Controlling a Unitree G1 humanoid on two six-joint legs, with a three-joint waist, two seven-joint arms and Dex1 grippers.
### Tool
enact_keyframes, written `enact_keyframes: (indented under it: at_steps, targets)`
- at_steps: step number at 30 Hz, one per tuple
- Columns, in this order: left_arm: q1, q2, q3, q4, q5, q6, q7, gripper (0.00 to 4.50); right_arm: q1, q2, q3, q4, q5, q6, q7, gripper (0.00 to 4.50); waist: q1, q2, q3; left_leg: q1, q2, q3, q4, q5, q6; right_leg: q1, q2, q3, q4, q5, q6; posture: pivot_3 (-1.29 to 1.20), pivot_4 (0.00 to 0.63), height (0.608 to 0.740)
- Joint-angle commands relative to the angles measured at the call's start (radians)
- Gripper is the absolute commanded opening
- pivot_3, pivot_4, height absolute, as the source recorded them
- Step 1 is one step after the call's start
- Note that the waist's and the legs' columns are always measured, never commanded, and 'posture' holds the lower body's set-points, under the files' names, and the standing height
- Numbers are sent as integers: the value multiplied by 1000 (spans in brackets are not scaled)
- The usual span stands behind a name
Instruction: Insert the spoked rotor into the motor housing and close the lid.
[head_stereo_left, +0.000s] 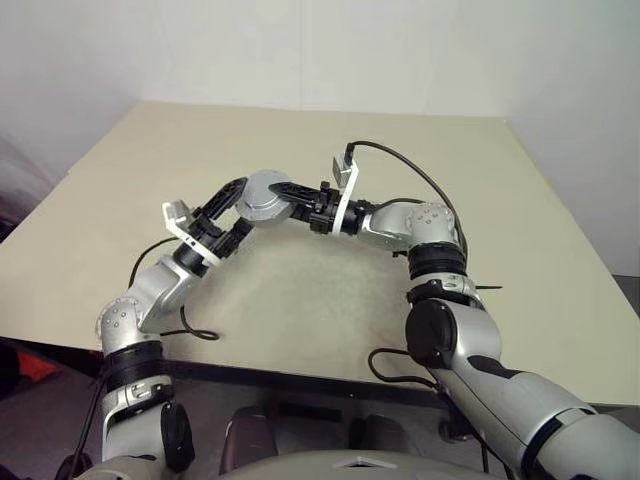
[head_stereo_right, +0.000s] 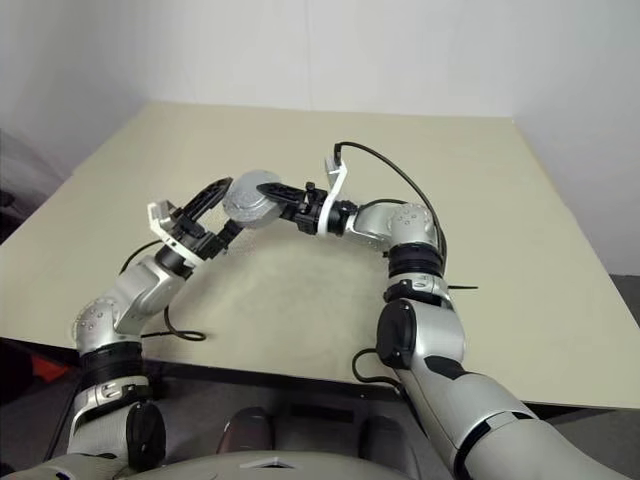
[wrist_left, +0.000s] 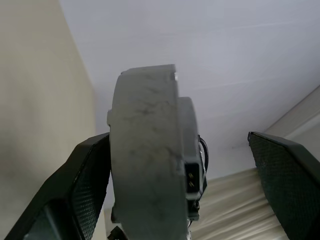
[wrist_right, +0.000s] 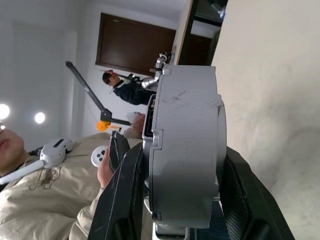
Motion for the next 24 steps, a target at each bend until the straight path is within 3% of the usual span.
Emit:
enact_keyframes:
  at_steps: [1,7,15,24]
  targets:
    - [-53,12,-23,44,52,-23,-53,4475,-24,3,-10,-63,54,-10,23,1952,0,0,0,0,0,0,0,0,0,0,0,0,0,0,0,0,0,740]
    - [-70,17,-31,61,105,-28,-99,4475,-19,-1,-5,-65,39,-32,15,1952,-2,0,0,0,0,0,0,0,-1,0,0,0,0,2,3,0,0,740]
    - [-57,21,-16,57,127,-30,-109,2120,-21,-8,0,-43,24,-65,6,1952,-2,0,0,0,0,0,0,1,-1,0,0,0,0,2,4,0,0,740]
    - [-61,11,-17,58,140,-39,-101,2121,-18,-6,22,-39,13,-109,26,1952,-2,0,0,0,0,0,0,1,-1,0,0,0,0,2,4,0,0,740]
